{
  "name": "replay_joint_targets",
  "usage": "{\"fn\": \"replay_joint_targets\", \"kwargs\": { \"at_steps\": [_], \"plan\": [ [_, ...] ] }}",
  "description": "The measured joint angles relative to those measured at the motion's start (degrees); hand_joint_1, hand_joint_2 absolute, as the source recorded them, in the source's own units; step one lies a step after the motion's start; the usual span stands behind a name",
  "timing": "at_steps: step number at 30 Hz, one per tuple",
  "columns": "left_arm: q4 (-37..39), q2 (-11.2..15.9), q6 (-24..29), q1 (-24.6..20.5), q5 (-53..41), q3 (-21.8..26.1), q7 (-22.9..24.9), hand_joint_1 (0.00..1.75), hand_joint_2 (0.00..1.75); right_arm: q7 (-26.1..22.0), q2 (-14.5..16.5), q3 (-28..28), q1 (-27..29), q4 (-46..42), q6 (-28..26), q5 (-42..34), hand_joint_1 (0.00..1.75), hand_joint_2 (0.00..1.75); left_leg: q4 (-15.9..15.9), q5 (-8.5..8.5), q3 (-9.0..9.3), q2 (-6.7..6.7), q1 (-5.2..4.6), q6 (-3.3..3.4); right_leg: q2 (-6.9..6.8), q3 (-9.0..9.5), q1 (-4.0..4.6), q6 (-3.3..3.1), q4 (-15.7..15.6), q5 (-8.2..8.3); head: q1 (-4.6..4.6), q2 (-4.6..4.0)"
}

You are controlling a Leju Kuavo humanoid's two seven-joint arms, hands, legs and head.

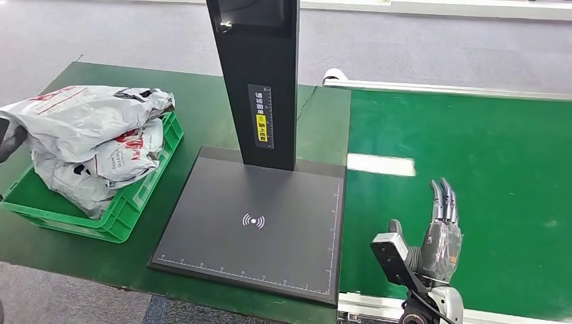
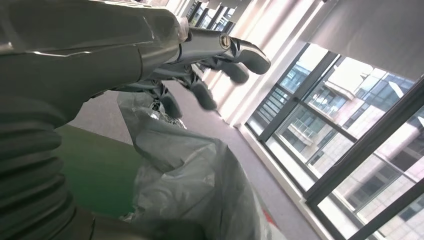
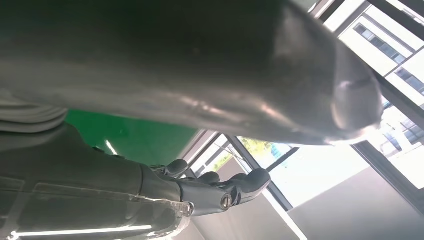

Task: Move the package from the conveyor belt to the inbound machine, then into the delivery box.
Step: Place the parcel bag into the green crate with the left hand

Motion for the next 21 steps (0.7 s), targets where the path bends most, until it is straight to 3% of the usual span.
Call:
{"fn": "replay_joint_targets", "kwargs": {
  "at_steps": [12, 21],
  "plan": [
    [-5.3, -0.2, -0.2, 1.7, 2.3, 0.2, -0.5, 0.00, 1.75, 0.0, -0.2, -0.2, 0.3, 0.0, -0.6, -0.1, 0.00, 0.00, 0.0, 0.00, 0.00, 0.01, 0.00, 0.00, 0.01, -0.01, 0.00, 0.00, 0.0, 0.00, 0.00, 0.00],
    [-24.3, -2.1, -1.7, 10.6, 6.3, -0.1, -1.1, 0.00, 1.75, 0.0, -0.2, -1.1, 1.2, -0.6, -1.2, 0.3, 0.00, 0.00, 0.0, -0.02, -0.01, 0.04, 0.00, -0.02, 0.03, -0.07, -0.01, 0.00, 0.0, 0.00, -0.01, 0.00]
  ]
}}
